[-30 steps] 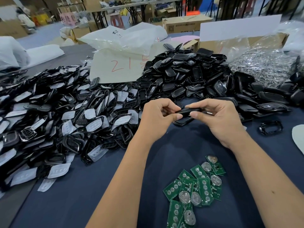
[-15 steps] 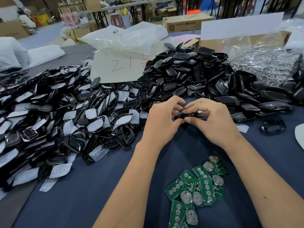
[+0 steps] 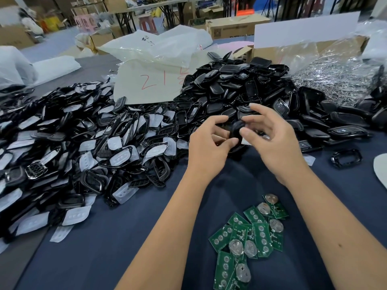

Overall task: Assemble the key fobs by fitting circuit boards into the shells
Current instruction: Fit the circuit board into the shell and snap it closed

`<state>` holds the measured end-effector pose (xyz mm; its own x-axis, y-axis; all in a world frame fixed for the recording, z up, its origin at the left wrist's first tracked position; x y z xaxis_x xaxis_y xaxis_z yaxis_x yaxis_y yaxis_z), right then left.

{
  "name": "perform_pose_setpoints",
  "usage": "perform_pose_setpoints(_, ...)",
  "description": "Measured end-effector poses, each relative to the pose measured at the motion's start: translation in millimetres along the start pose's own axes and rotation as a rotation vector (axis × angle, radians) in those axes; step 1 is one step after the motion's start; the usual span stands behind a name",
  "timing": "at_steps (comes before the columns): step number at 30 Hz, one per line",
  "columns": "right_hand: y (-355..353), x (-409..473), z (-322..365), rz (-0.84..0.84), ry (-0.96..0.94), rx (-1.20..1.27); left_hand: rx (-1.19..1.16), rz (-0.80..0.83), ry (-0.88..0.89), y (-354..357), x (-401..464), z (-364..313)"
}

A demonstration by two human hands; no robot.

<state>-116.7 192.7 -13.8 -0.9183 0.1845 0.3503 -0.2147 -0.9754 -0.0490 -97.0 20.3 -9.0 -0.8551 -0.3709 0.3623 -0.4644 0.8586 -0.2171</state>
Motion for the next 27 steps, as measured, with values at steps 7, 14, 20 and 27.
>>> perform_pose_setpoints(7,8.1,-5.1,-18.9,0.009,0.178,0.017,-0.526,0.089,-0.546,9.5,-9.5,23.7)
perform_pose_setpoints(14,11.8,-8.8,-13.2,-0.014,0.238,0.113,-0.576,0.149,-0.58,12.9,-11.5,21.5)
perform_pose_setpoints(20,13.6,-10.3,-11.9,-0.027,0.277,0.182,-0.575,0.172,-0.574,12.3,-12.1,21.2)
perform_pose_setpoints(27,11.6,-10.6,-14.3,-0.042,0.271,0.16,-0.551,0.145,-0.554,13.1,-13.0,20.6)
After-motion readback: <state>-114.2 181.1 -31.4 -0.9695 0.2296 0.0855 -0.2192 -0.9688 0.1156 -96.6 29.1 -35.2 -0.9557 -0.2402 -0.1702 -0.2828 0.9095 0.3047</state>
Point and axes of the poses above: each hand's wrist, its own x-axis towards the middle knuckle, its own y-axis out of the palm, z = x × y, the point moved 8 cm from there along x, towards the middle knuckle, and after that the axes turned 15 degrees about -z, right-handed, at the moved point
